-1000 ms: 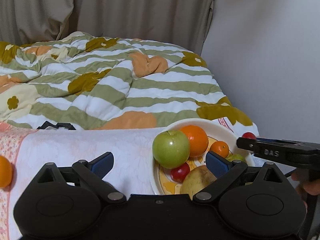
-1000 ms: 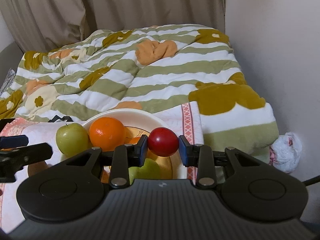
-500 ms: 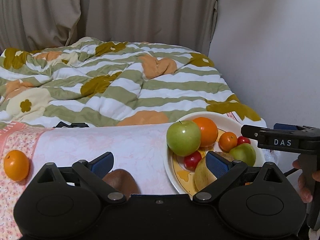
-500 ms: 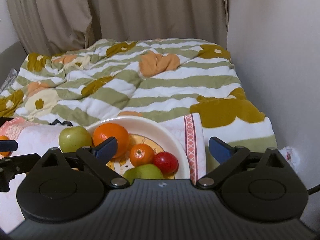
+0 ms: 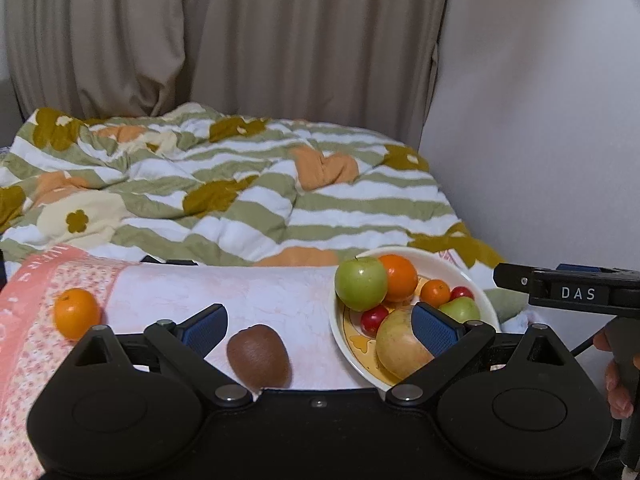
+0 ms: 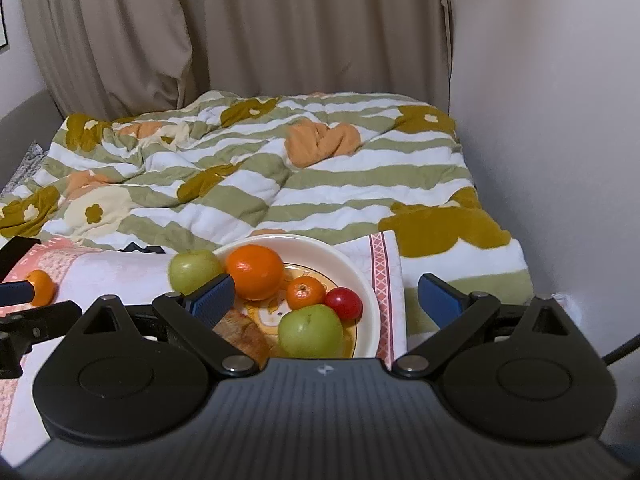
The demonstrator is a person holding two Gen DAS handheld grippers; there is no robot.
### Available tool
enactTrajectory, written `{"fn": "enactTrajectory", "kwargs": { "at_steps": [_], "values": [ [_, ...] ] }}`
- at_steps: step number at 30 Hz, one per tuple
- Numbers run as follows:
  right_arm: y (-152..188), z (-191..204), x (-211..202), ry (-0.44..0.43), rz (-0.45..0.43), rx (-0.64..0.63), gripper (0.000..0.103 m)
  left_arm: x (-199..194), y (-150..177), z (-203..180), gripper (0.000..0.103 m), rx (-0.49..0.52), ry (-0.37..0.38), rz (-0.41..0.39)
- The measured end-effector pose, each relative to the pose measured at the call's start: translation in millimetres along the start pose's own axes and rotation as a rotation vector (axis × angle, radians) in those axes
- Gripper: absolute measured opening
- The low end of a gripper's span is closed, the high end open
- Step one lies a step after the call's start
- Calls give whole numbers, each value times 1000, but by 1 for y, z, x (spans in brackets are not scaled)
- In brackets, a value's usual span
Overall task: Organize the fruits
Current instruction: 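Withdraw both open tools, moving the left toward an orange and the right toward the kiwi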
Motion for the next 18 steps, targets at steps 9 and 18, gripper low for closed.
{"fn": "enactTrajectory", "kwargs": {
  "at_steps": [9,18],
  "values": [
    [8,25,-55,-19,-30,-41,103,-66,19,12,100,-39,-36,-75],
    [19,57,-88,-65,-41,-64,103,-112,36,48,101,-54,-143,-106]
  ]
}}
Point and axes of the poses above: each gripper's, at about its wrist camera, not at the fingertips, and x roughly the way its jaws point, z to its left, y to its underside, the point moved 1 cm from there along x, roughly the way its jaws point, and after that the axes turned 3 degrees about -y, right-handed, at the moved point
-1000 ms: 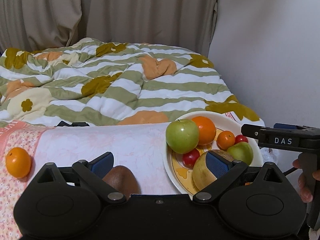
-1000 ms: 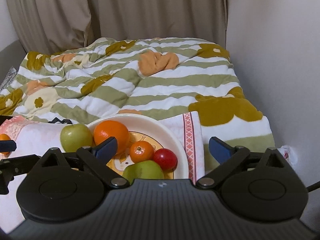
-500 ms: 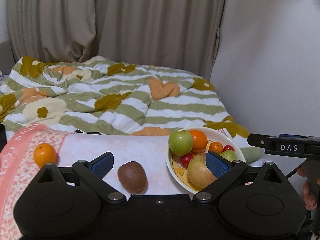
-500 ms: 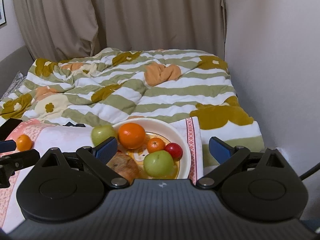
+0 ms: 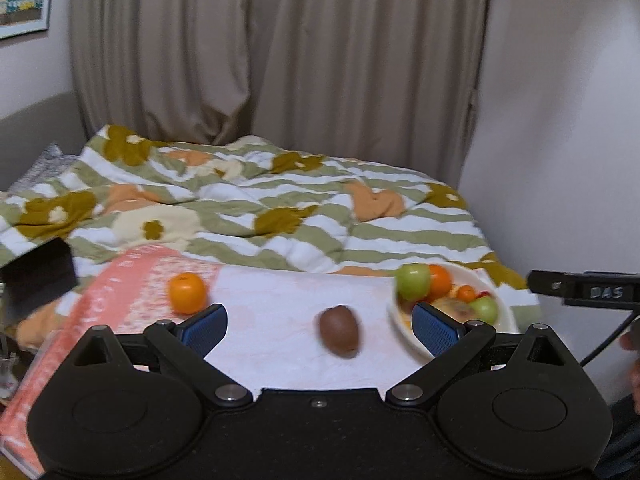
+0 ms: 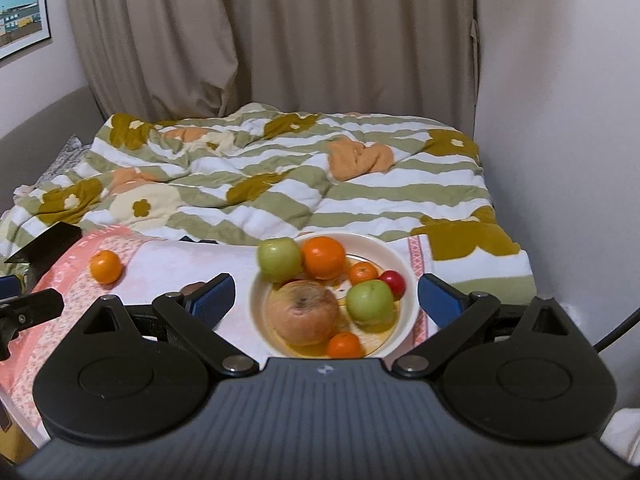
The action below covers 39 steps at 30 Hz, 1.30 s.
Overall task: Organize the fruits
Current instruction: 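Withdraw both open tools, moving the left toward an orange and the right toward the kiwi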
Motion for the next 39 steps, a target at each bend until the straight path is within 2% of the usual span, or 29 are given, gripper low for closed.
{"fn": "enactTrajectory", "kwargs": {
  "at_steps": [5,10,17,26,33,39],
  "values": [
    [6,29,-4,-20,10,-14,103,-1,1,36,103,5,-54,9],
    [14,60,2,2,24,1,103,13,-4,73,103,33,-46,35],
    [21,102,24,64,63,74,103,47,-17,117,103,111,37,57],
    [24,155,71,153,129,132,103,111,-28,159,103,186,146,121],
    [21,175,118,210,179,137,103,167,-34,180,102,152,218,211],
    [28,172,160,215,227,138,103,206,-31,181,101,131,237,273]
  ]
}}
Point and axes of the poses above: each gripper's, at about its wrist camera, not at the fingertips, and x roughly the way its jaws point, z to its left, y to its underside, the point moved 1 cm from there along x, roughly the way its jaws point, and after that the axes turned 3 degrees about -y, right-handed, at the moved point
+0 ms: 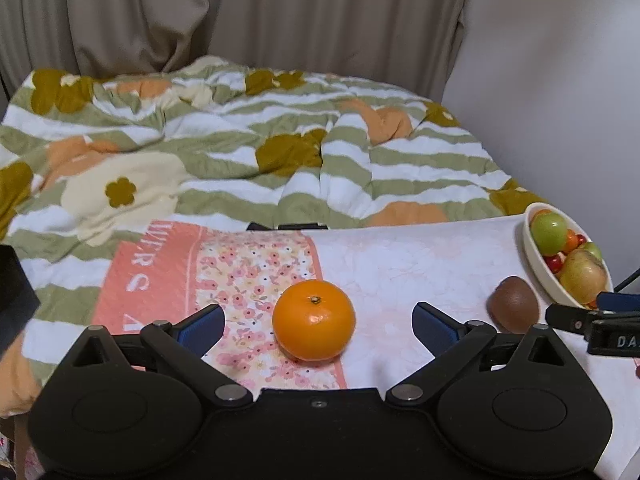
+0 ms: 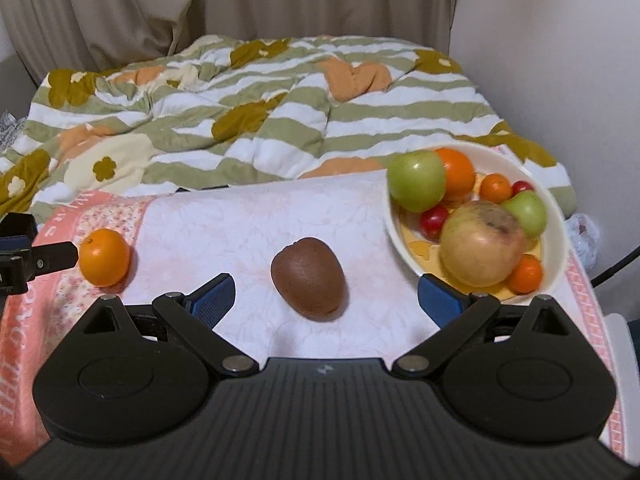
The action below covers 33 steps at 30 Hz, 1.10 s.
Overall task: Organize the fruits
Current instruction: 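Withdraw both open tools, moving the left toward an orange and the right toward the kiwi, then grasp the orange with the left tool while the right tool grasps the brown kiwi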
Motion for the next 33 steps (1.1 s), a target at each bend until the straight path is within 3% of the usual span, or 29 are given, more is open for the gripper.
{"fn": "enactTrajectory", "kwargs": {
  "at_steps": [16,20,24,29,33],
  "values": [
    [2,5,58,8,90,-43,103,52,3,2,81,-22,14,100],
    [2,3,61,5,92,-39,103,57,3,-1,65,-3,7,121],
    [1,4,65,-3,105,-59,102,57,2,1,64,-4,4,118],
    [0,9,71,-15,111,-81,91,55,4,0,64,11,-6,119],
    [1,13,75,-32,115,-90,89,51,8,2,64,-2,-12,113]
  ]
}}
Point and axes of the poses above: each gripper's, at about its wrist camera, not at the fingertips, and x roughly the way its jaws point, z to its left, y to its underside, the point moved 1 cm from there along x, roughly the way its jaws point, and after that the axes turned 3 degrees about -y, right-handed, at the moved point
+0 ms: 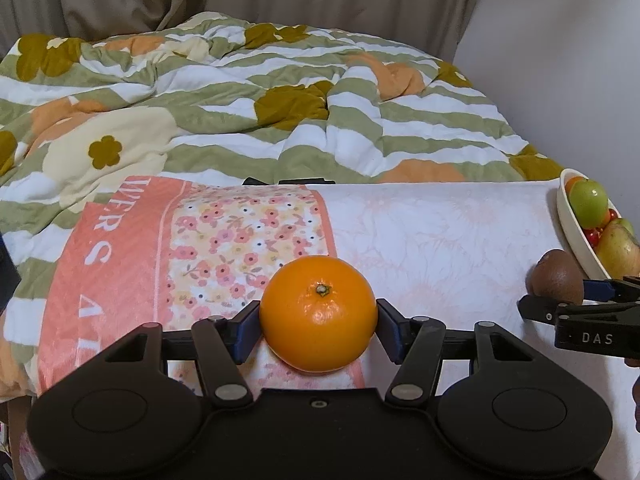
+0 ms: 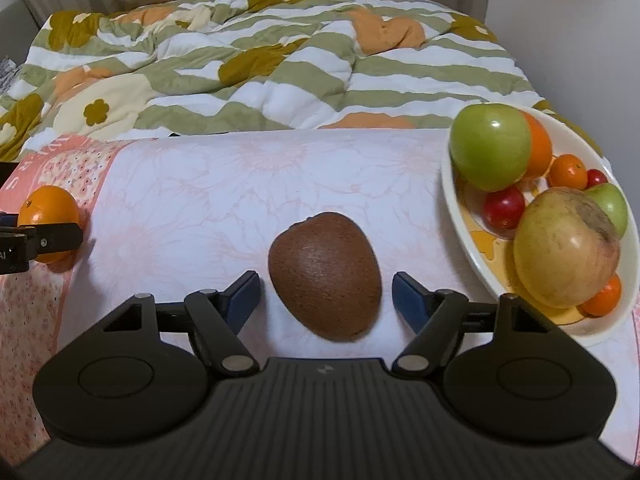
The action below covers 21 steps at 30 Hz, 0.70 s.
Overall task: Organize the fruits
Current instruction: 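Grasp the orange with the left tool while the right tool grasps the brown kiwi, then carry the orange in the left tool while the right tool carries the kiwi toward the bowl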
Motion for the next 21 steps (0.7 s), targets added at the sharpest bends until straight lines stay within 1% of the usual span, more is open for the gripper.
{"fn": "enactTrajectory", "kwargs": {
  "at_steps": [3,5,7,14,21],
  "values": [
    [-2,3,2,0,-10,-13,87,-2,2,0,64,-1,-3,-2],
    [-2,5,1,-4,-19,-19,77,-4,2,1,64,-4,-4,-5],
    [-3,6,0,-3,-29,-36,72,-8,2,0,64,-6,-7,-13],
    [-2,7,-9,-20,-45,-24,71,-25,1,-4,64,-3,-7,-52],
    [0,9,-39,-29,-85,-22,71,-50,1,-13,64,3,10,-95]
  ]
}}
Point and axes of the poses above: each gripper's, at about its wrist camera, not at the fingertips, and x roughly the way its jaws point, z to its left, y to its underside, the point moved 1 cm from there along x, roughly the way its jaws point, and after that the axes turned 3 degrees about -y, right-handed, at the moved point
